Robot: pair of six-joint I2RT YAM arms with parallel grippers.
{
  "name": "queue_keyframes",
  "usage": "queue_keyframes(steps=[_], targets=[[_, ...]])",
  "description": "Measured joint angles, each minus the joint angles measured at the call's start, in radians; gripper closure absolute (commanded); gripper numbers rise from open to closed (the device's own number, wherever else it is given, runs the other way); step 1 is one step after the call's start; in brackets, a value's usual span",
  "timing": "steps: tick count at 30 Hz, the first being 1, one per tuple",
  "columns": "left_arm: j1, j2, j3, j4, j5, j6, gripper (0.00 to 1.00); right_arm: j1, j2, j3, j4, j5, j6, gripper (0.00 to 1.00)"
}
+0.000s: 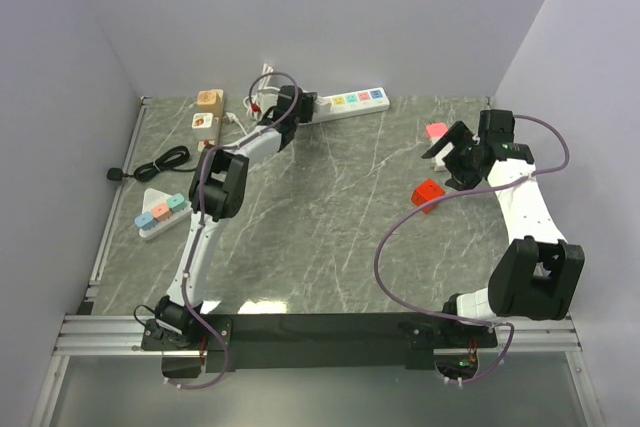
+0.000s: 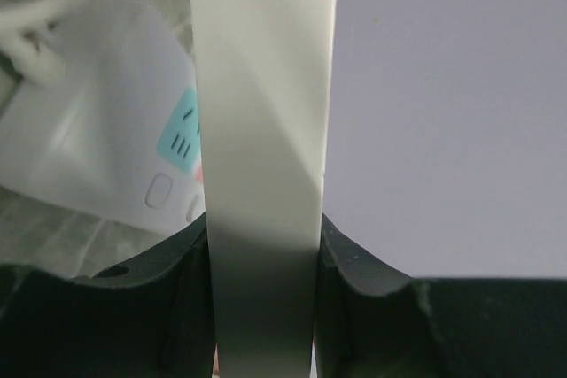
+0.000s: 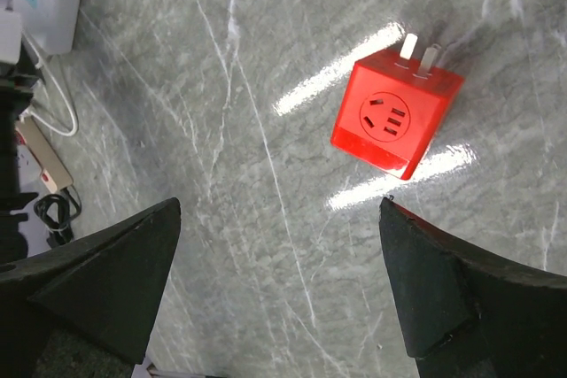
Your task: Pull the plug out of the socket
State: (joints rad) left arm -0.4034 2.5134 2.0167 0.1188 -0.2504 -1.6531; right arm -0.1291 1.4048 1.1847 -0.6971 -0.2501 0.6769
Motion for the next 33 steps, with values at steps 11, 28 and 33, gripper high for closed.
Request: queue_keyframes(steps=[11, 28, 33], targets=[[-0.006, 0.030, -0.036, 0.087, 0.096, -0.155, 0.01, 0.012, 0.000, -0.029, 0.019, -0.023, -0.017, 0.00], [0.032, -0.456, -0.375, -0.192, 0.204, 0.211, 0.00, 0.041, -0.005, -0.032, 0.027, -0.040, -0.033, 0.00], [0.108, -0.710, -0.427, -0.330, 0.175, 0.575, 0.01, 0.079, -0.005, -0.033, 0.039, -0.060, -0.043, 0.00]])
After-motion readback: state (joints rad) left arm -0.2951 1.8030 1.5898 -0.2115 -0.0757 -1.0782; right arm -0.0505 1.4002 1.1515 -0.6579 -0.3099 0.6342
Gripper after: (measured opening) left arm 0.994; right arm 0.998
